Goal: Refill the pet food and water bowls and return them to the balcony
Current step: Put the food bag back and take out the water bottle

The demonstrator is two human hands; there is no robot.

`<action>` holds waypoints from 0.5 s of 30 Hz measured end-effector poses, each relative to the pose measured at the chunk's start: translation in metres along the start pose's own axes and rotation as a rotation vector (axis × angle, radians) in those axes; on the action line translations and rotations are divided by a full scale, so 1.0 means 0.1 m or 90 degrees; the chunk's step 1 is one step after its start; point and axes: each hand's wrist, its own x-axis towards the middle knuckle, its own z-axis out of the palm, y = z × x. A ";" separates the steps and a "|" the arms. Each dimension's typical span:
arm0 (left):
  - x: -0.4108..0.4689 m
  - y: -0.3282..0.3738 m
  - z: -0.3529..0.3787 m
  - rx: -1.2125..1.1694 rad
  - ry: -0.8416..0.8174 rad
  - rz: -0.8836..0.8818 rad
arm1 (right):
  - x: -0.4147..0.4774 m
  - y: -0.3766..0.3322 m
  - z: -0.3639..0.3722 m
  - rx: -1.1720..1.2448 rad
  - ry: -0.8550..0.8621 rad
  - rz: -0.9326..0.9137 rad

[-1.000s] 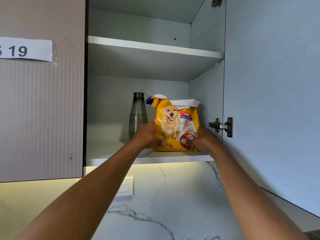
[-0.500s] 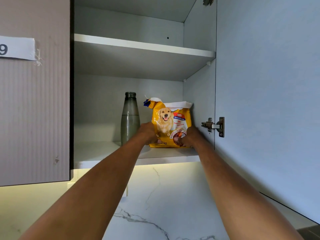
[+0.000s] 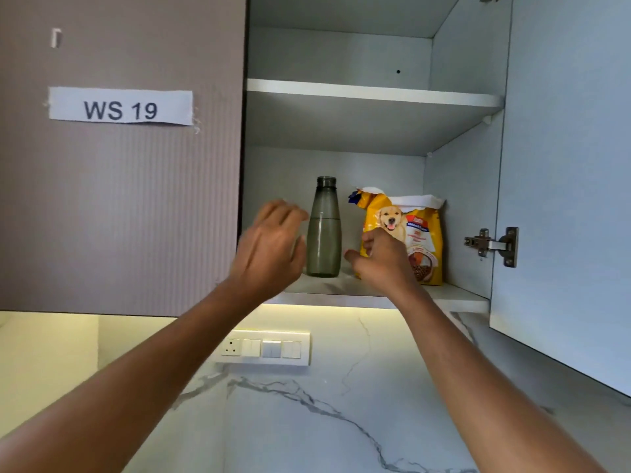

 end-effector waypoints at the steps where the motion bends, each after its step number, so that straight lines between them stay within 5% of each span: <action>1: -0.03 -0.12 -0.08 0.043 0.022 0.002 | 0.06 -0.08 0.09 0.004 -0.006 -0.003; 15: -0.18 -0.86 -0.14 0.189 -0.005 -0.063 | 0.92 -0.31 0.92 -0.011 -0.037 0.136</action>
